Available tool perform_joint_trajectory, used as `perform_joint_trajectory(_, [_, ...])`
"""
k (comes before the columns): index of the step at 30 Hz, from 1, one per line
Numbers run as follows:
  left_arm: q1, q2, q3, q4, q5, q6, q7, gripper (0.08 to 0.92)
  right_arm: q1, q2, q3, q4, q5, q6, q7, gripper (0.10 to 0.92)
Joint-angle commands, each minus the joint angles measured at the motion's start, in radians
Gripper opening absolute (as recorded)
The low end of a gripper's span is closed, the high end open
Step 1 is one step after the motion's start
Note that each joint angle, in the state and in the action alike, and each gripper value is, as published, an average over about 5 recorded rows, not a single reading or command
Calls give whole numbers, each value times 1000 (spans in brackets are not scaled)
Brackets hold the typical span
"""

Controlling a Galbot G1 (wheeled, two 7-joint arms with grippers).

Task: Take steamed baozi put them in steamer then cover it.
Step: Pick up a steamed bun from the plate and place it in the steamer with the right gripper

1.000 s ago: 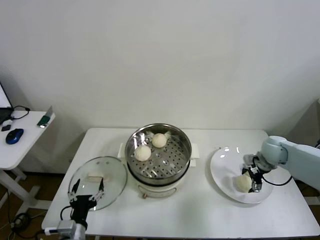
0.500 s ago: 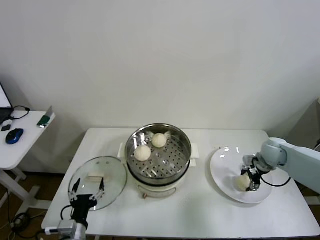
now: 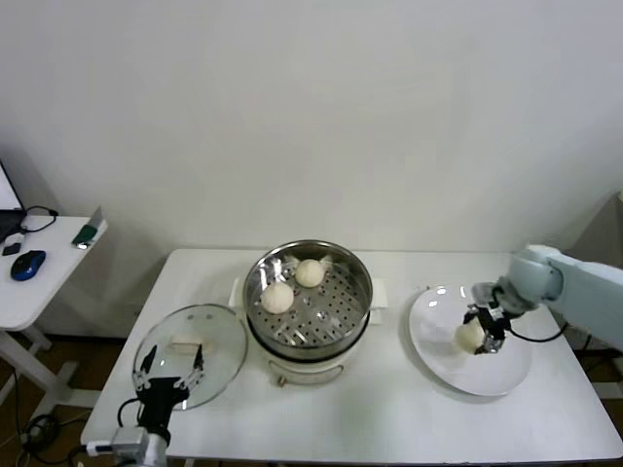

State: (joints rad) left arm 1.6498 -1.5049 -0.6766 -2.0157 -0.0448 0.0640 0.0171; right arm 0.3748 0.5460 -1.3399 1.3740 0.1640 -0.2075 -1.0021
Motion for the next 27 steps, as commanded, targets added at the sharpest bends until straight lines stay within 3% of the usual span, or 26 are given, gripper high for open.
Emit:
perform_joint_trajectory(1, [1,2,-1,1,-1,0,-1,823,551,108,-339,75,109,184,-50,704])
perform_joint_trajectory(10, [-19,-17,17,7,28,18,7,823,784,344,-284,220,151,361,-58,704])
perform_joint_trajectory(18, [-23,-29,28,1,48,24,8,823,700,489,-202,380,71,389,7,704])
perform_joint_trajectory(27, [-6,-28,17,-11,46,19,6,823,537,613,-203,395,-55,407,52,704])
